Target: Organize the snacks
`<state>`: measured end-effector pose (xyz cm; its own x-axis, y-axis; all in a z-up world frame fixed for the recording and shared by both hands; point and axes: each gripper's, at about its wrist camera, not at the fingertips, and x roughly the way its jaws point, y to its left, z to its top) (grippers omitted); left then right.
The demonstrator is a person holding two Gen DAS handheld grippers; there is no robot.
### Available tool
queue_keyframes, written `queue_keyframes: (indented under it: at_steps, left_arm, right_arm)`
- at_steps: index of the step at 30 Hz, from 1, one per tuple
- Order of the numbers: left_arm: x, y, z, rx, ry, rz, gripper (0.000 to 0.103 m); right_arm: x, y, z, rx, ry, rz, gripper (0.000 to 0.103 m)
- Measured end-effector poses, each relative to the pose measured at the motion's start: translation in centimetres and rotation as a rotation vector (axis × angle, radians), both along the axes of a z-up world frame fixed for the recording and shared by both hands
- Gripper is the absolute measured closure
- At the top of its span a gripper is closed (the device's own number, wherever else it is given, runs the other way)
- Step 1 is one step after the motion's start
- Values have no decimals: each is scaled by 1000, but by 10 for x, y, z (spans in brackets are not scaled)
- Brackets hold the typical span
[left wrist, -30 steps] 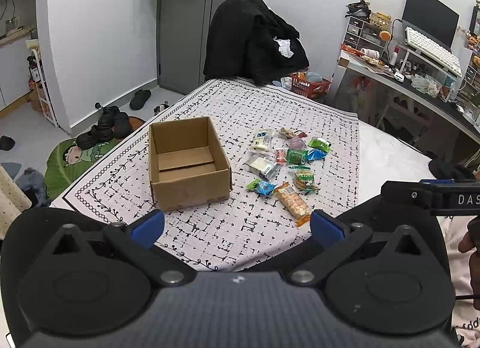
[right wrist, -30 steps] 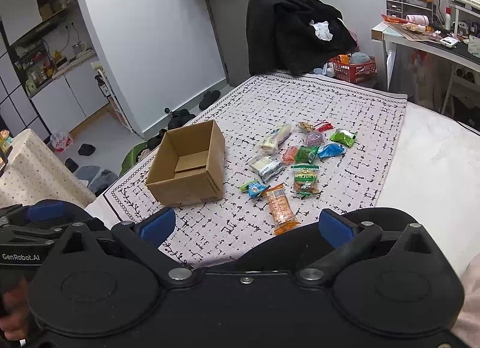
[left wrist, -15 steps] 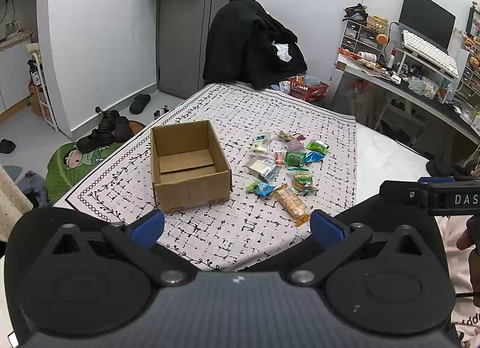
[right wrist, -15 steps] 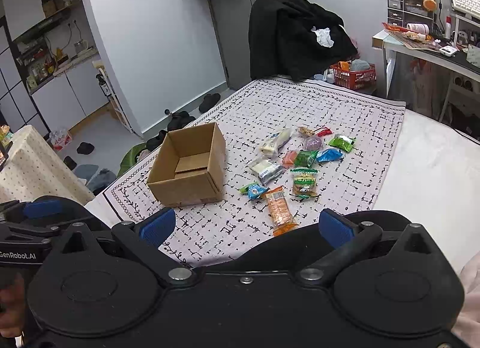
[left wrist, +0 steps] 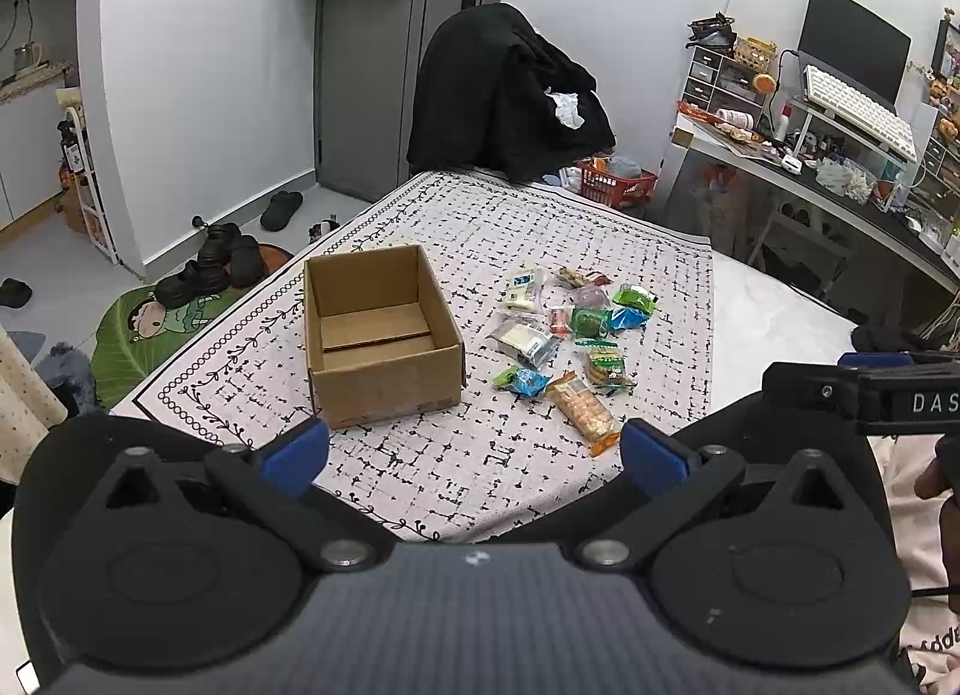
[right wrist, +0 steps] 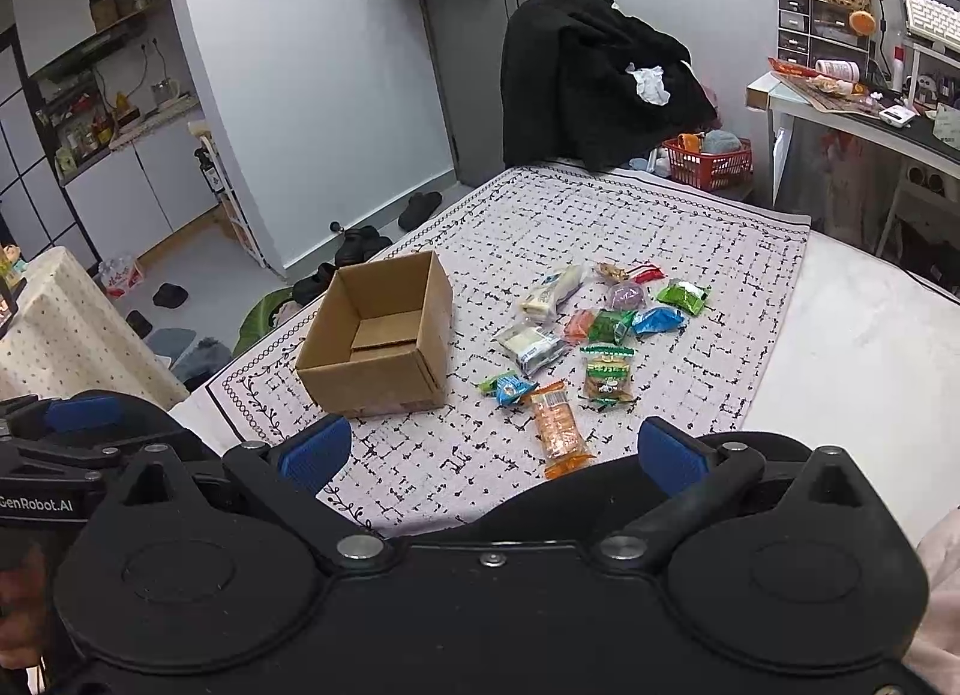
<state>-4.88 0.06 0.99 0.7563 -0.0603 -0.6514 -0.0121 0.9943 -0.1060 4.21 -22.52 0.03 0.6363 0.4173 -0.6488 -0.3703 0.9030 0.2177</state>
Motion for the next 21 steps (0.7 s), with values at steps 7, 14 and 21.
queue_keyframes:
  at_steps: [7,14,21]
  left_arm:
    - [2,2,3,-3,-5,11,0]
    - [8,2,4,1,-14,8,0]
    - [24,2,-3,-3,4,13,0]
  right_arm:
    - [6,3,1,2,2,12,0]
    - [18,8,-3,-5,11,17,0]
    - [33,9,-12,-11,34,14,0]
